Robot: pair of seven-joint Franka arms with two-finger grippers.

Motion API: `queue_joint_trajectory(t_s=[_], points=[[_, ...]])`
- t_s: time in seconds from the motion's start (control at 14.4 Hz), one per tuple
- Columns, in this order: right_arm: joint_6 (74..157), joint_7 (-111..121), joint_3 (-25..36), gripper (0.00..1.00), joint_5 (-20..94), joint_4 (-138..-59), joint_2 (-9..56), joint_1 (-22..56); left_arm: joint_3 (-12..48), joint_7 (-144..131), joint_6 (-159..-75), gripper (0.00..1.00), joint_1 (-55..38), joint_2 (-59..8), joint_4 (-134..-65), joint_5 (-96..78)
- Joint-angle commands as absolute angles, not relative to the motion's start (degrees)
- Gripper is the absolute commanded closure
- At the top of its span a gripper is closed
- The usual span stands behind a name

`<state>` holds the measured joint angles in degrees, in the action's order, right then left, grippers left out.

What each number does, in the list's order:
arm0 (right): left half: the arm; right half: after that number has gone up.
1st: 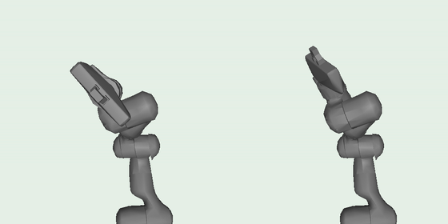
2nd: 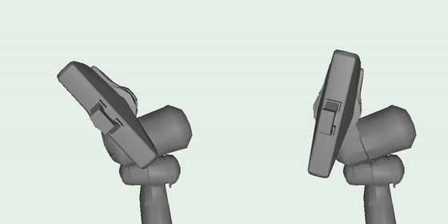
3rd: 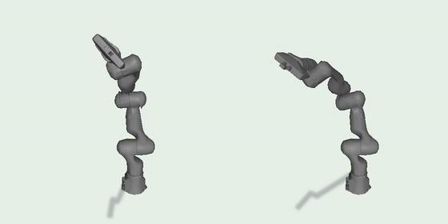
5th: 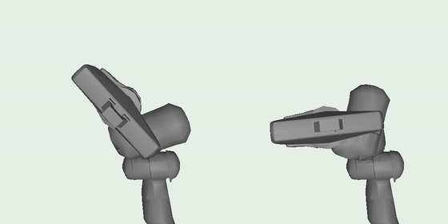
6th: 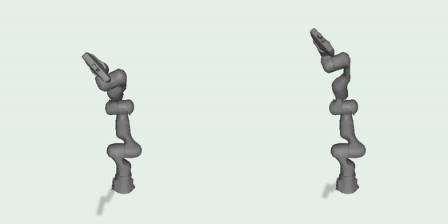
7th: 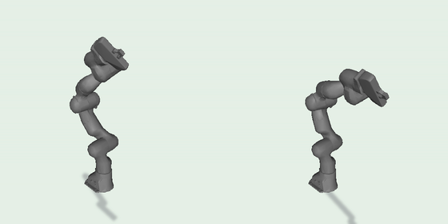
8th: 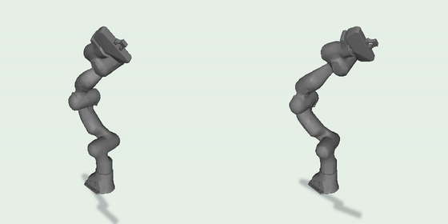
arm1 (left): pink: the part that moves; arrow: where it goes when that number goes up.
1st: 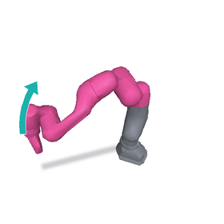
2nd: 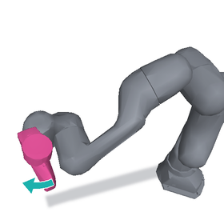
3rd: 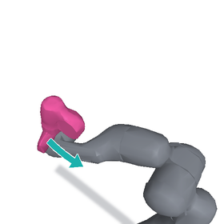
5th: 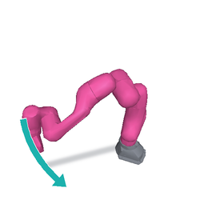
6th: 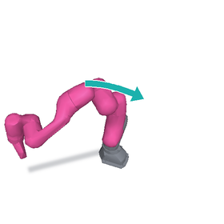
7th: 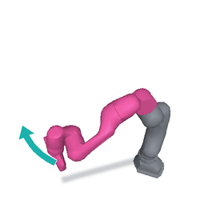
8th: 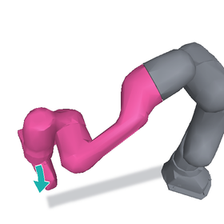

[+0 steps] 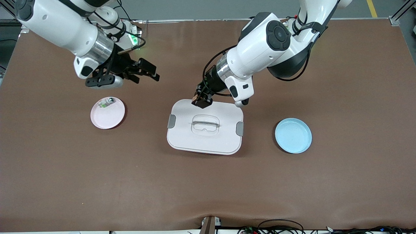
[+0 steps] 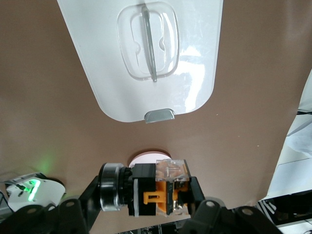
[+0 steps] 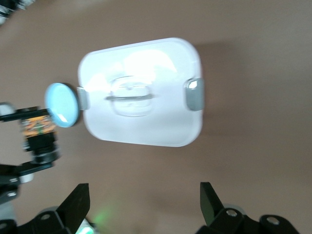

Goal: Transfer orange switch to right arm and place
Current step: 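Close the right gripper on the switch held by the left gripper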

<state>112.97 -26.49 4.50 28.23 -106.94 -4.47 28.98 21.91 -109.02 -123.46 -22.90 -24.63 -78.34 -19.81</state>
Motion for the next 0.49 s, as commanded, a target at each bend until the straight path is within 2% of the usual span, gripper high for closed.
queue_joint_trajectory(t_s=[0.0, 0.14, 0.42], points=[[118.81, -30.83, 5.10, 0.00, 33.21, -111.35, -6.95, 31.45, 21.80, -112.66, -125.41, 1.00, -24.60, -26.01, -76.82, -20.83], [123.73, -32.08, 5.10, 0.00, 35.23, -113.11, -6.94, 33.74, 21.88, -114.07, -126.03, 1.00, -24.78, -26.63, -76.82, -21.70], [127.26, -28.06, 5.10, 0.00, 38.85, -112.68, -5.11, 34.54, 21.80, -114.61, -126.91, 1.00, -25.22, -26.89, -76.73, -27.67]])
